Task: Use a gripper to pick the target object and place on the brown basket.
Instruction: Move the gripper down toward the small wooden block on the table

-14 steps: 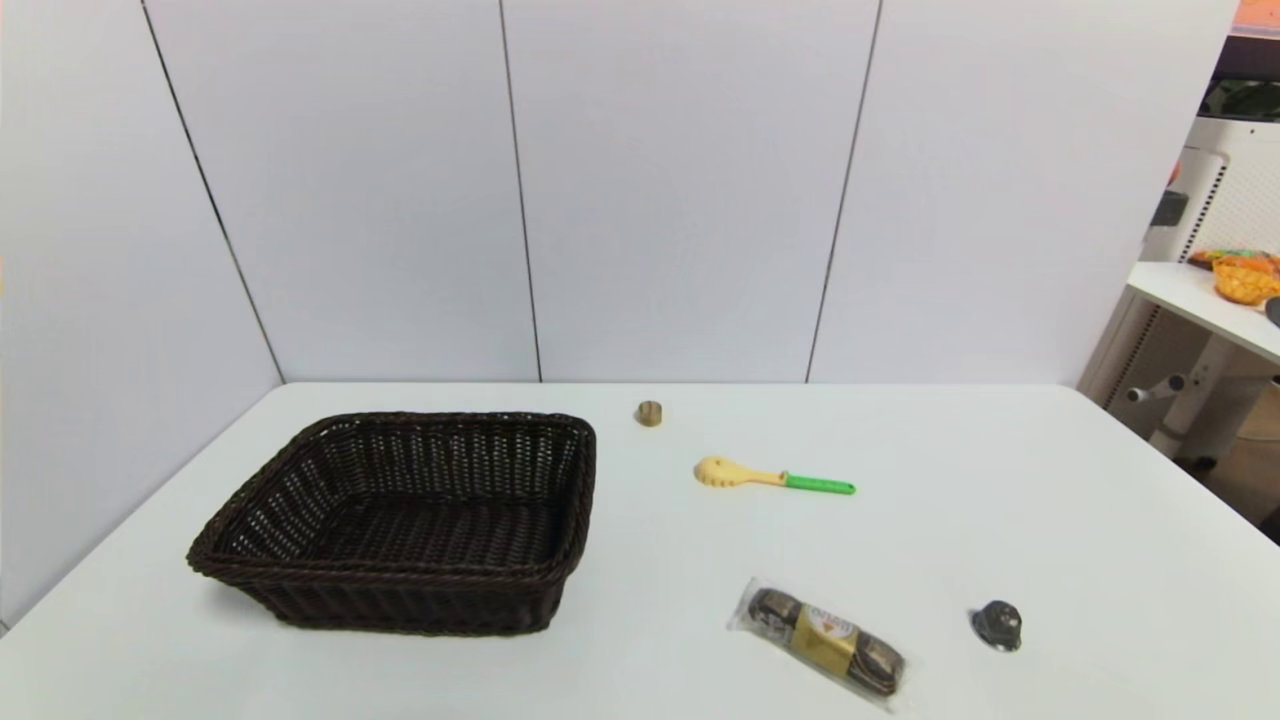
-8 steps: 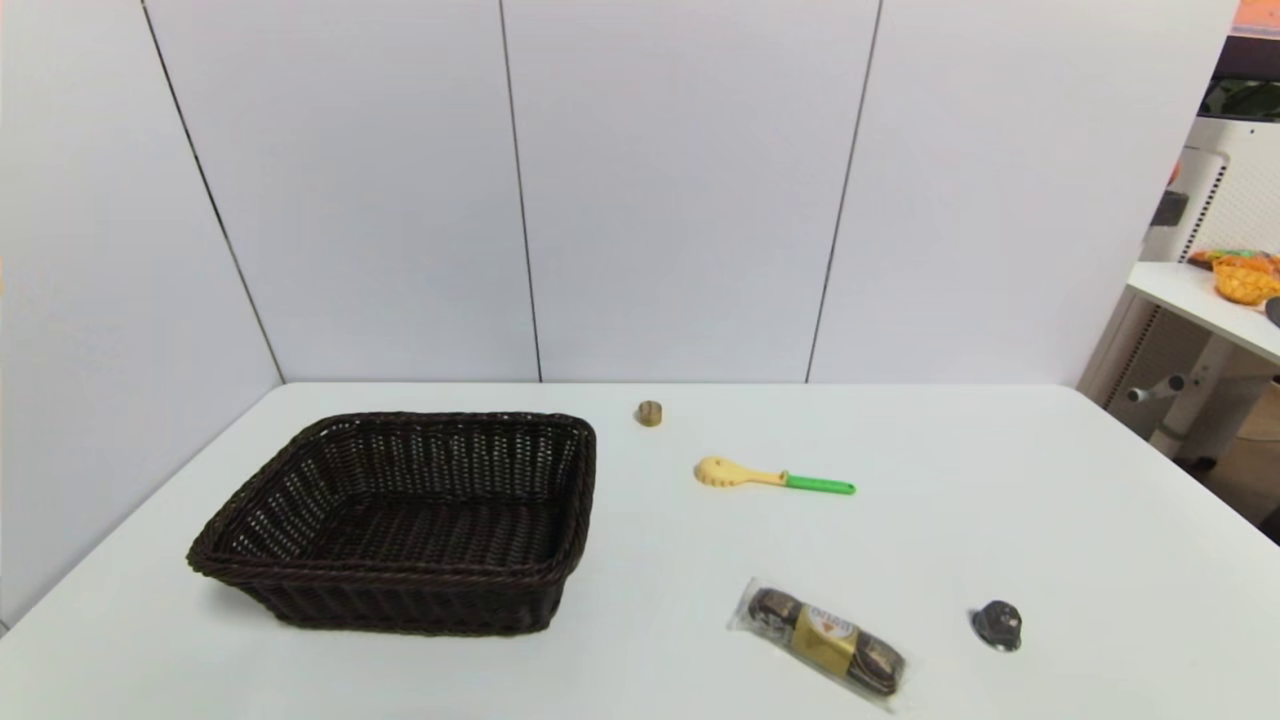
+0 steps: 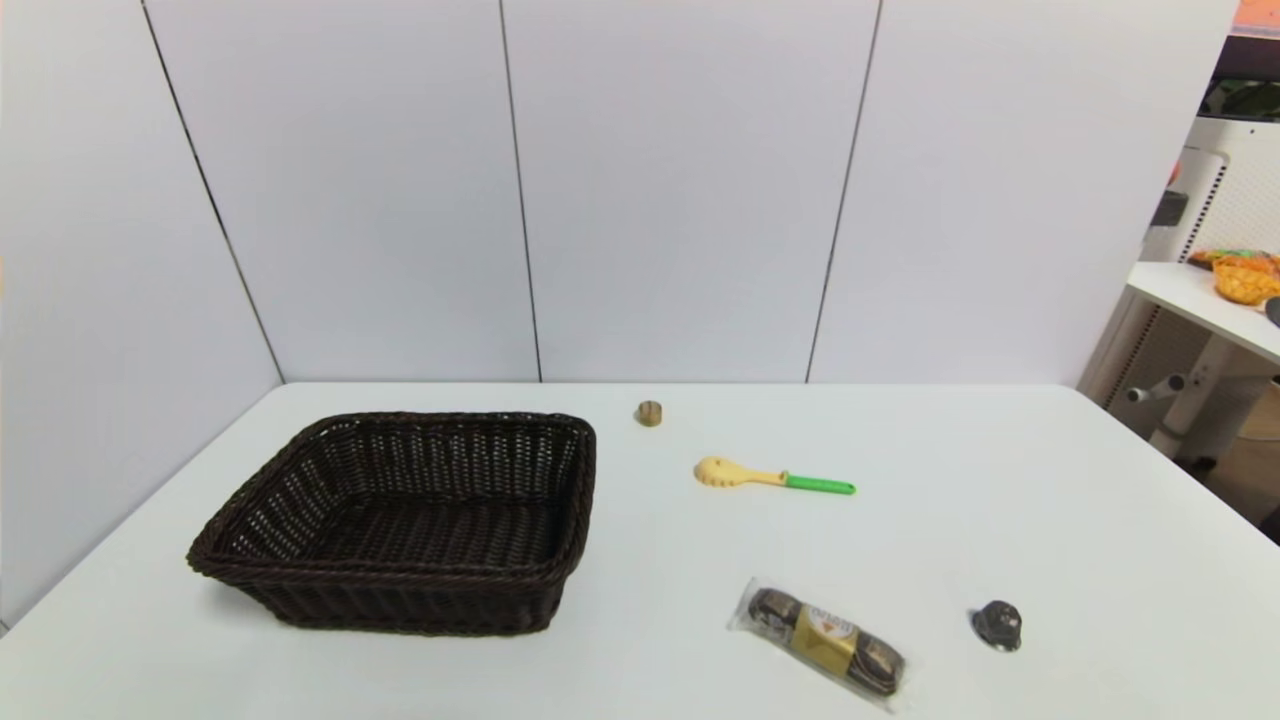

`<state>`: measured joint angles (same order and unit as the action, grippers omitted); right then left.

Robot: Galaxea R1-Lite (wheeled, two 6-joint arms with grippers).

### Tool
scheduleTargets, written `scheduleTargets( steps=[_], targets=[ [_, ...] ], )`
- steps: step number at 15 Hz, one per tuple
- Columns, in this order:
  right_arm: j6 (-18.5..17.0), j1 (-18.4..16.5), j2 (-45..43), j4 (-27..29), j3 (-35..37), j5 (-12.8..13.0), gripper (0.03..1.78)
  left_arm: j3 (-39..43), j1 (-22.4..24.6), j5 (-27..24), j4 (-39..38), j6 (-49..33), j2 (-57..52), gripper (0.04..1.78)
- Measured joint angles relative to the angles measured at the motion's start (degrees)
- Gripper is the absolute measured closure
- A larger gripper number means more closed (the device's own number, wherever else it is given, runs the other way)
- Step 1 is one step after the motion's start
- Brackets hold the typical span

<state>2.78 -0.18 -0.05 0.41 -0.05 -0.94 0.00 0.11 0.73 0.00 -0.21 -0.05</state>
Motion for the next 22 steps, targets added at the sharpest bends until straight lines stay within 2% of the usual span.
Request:
scheduleTargets(
  steps=[3, 5, 7, 12, 15, 20, 22],
  targets=[
    [0.0, 0.0, 0.0, 0.0, 0.0, 0.0, 0.11, -1.6, 0.0, 0.0, -1.3, 3.6, 1.9, 0.13],
    [0.0, 0.0, 0.0, 0.0, 0.0, 0.0, 0.11, -6.7, 0.0, -0.2, -2.0, 4.8, 5.6, 0.13],
    [0.0, 0.0, 0.0, 0.0, 0.0, 0.0, 0.11, -14.2, -0.9, -0.2, -1.2, 6.0, 11.0, 0.13],
    [0.0, 0.0, 0.0, 0.0, 0.0, 0.0, 0.11, -40.6, -4.3, -1.1, 2.7, 10.6, 30.6, 0.13],
    [0.0, 0.0, 0.0, 0.0, 0.0, 0.0, 0.11, -55.7, -9.8, -3.4, 3.4, 13.0, 44.6, 0.13],
    [0.0, 0.0, 0.0, 0.0, 0.0, 0.0, 0.11, -79.0, -24.4, -5.7, 3.7, 13.9, 68.3, 0.13],
    [0.0, 0.0, 0.0, 0.0, 0.0, 0.0, 0.11, -86.0, -29.9, -5.9, 3.8, 14.0, 76.5, 0.13]
  ],
)
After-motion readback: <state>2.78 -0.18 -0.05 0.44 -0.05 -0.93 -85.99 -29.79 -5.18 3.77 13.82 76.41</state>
